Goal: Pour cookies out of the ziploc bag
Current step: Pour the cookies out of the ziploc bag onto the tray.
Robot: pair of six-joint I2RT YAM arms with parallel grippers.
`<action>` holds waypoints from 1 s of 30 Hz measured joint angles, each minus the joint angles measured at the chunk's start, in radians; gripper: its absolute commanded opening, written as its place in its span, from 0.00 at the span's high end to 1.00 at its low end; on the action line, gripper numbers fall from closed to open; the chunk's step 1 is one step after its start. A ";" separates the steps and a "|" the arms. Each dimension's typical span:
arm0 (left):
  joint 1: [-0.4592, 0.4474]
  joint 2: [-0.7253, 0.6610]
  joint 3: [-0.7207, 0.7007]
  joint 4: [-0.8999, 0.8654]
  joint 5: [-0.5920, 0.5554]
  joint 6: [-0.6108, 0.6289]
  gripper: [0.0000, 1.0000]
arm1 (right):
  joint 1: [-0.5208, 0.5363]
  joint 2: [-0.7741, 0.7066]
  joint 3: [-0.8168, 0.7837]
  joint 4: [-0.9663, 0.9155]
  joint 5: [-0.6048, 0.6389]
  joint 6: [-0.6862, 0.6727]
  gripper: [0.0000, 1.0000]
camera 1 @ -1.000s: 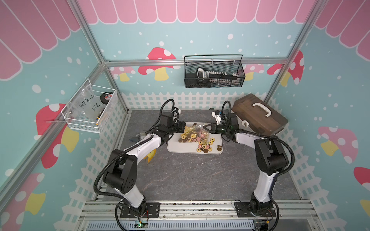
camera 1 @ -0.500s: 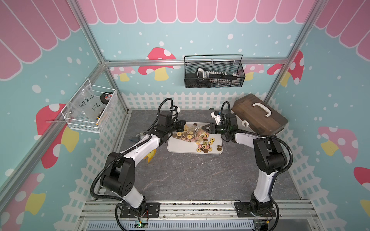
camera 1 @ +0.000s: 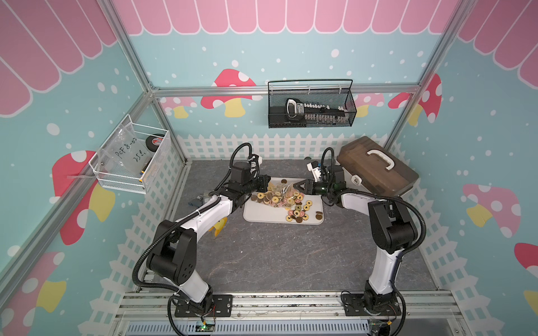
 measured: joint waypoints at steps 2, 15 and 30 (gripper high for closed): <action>0.000 0.000 0.000 0.000 0.001 0.000 1.00 | 0.000 0.000 0.000 0.000 0.000 -0.002 0.64; 0.000 0.028 0.000 0.003 0.002 0.000 1.00 | 0.006 0.039 0.015 -0.005 -0.053 0.012 0.72; -0.002 0.018 0.000 -0.013 0.003 0.001 1.00 | 0.026 0.038 0.031 -0.037 -0.034 -0.017 0.79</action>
